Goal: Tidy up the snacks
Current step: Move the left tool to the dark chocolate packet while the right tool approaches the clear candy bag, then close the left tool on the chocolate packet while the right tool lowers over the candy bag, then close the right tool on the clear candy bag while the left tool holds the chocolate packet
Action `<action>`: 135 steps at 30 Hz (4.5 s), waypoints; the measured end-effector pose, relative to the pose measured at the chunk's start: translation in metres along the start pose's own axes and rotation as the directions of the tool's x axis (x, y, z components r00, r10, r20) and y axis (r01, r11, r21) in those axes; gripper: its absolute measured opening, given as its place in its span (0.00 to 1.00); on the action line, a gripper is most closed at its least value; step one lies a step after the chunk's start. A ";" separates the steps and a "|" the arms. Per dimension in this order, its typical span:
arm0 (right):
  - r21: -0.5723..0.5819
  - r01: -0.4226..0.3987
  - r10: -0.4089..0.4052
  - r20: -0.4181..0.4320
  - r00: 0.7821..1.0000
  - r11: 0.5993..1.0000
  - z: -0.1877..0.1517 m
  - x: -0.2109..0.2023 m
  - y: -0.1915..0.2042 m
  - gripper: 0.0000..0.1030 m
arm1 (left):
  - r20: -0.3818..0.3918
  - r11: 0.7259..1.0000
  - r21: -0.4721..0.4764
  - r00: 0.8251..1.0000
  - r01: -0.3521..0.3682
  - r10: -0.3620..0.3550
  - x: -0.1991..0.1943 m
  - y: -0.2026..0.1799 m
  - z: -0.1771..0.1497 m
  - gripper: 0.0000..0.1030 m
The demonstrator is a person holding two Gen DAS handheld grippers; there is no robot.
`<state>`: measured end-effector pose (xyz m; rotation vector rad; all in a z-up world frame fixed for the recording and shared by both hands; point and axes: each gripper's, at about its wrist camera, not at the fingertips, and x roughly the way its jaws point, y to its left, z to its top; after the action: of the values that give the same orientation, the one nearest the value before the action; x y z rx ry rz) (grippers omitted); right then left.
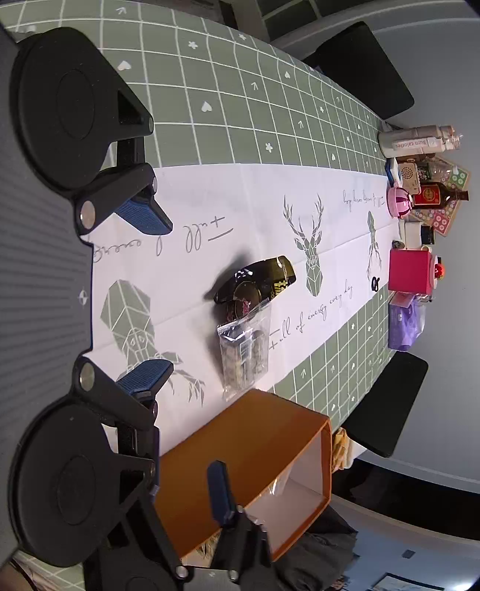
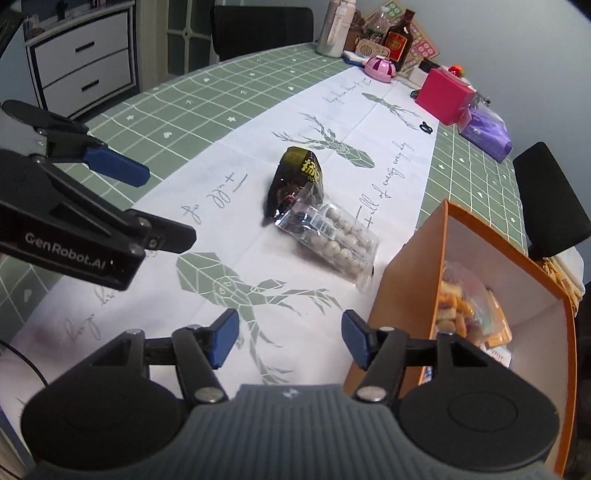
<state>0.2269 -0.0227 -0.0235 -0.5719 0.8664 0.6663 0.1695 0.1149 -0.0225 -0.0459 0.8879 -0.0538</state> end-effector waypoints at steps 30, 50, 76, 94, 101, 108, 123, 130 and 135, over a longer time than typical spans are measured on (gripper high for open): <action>-0.244 -0.090 0.039 -0.209 0.977 0.965 0.077 0.114 -0.028 0.67 | 0.109 0.956 -0.268 0.990 0.116 -0.089 0.102 0.037 0.042 0.87; -0.215 -0.037 -0.006 -0.195 0.981 0.976 0.083 0.127 -0.019 0.53 | 0.023 0.929 -0.358 0.996 0.090 -0.087 0.123 0.040 0.043 0.56; 0.022 -0.191 0.192 -0.109 0.975 0.981 -0.035 0.019 0.060 0.43 | -0.169 0.973 -0.231 0.984 0.019 -0.059 0.009 0.009 -0.070 0.47; 0.177 -0.143 0.115 0.159 0.980 0.974 -0.089 -0.023 0.075 0.56 | -0.051 0.973 -0.184 0.987 0.138 -0.150 -0.024 0.010 -0.099 0.76; 0.156 -0.063 0.039 0.150 0.988 0.986 -0.091 -0.006 0.064 0.66 | 0.014 0.972 -0.217 0.996 0.088 -0.087 -0.024 0.017 -0.098 0.78; 0.179 -0.046 0.011 0.194 0.981 0.983 -0.094 0.006 0.063 0.80 | 0.039 0.967 -0.245 0.997 0.074 -0.066 -0.011 0.018 -0.099 0.82; 0.231 -0.076 0.031 0.194 0.981 0.970 -0.099 0.030 0.058 0.84 | 0.026 0.988 -0.153 1.000 -0.011 0.015 0.002 -0.001 -0.100 0.68; 0.254 -0.067 0.017 0.194 0.981 0.965 -0.100 0.028 0.060 0.75 | 0.049 0.987 -0.159 0.999 0.010 -0.003 0.003 0.001 -0.100 0.54; 0.263 -0.062 0.013 0.184 0.983 0.963 -0.099 0.024 0.063 0.67 | 0.058 0.985 -0.171 0.998 0.028 -0.018 0.003 0.002 -0.101 0.54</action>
<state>0.1432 -0.0421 -0.1075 -0.2472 0.7816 0.6127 0.0937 0.1149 -0.0886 -0.2179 0.8336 0.0030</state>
